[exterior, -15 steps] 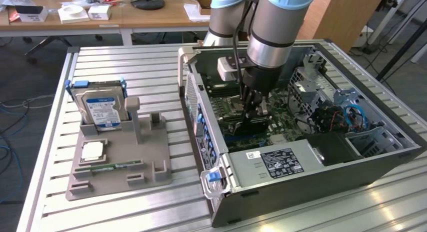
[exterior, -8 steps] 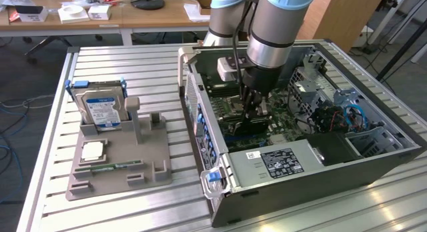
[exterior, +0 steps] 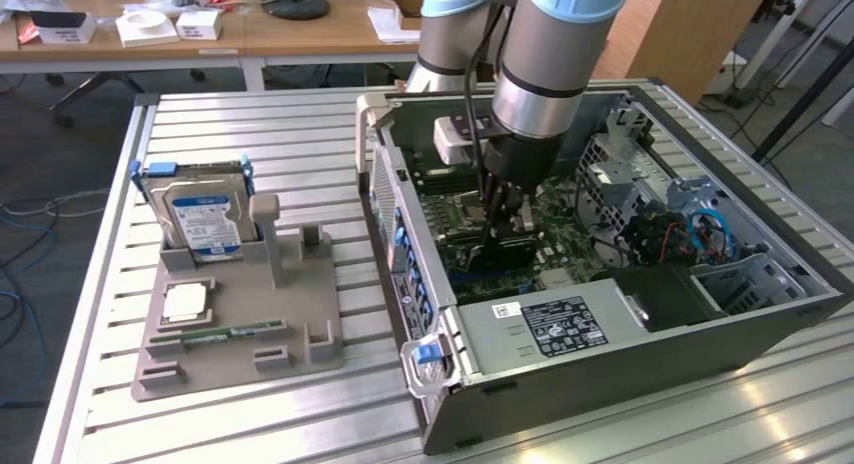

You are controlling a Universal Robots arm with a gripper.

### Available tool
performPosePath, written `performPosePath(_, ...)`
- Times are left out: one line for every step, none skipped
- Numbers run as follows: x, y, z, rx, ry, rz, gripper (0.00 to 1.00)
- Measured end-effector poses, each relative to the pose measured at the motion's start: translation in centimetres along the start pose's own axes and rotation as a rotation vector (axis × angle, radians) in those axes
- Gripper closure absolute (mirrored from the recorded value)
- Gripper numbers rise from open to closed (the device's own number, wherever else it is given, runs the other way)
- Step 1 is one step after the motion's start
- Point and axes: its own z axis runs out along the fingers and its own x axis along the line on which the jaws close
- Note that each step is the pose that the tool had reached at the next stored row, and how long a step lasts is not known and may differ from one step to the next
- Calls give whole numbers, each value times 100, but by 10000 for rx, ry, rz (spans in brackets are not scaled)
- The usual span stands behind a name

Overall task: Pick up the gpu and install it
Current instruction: 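Press down on the gpu until it lock into place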

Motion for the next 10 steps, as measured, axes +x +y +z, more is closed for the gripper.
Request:
performPosePath(0, 0, 0, 0, 0, 0, 90)
performPosePath(0, 2, 1, 0, 3, 0, 90)
performPosePath(0, 7, 5, 2, 6, 3, 90)
performPosePath(1, 8, 10, 3, 7, 1, 90)
performPosePath(1, 9, 12, 3, 5, -1, 90)
performPosePath(1, 9, 13, 4, 4, -2, 90)
performPosePath(1, 9, 15, 5, 1, -2, 90)
performPosePath(0, 9, 15, 5, 1, -1, 90)
performPosePath(0, 9, 15, 5, 1, 0, 90)
performPosePath(0, 9, 19, 6, 0, 0, 90)
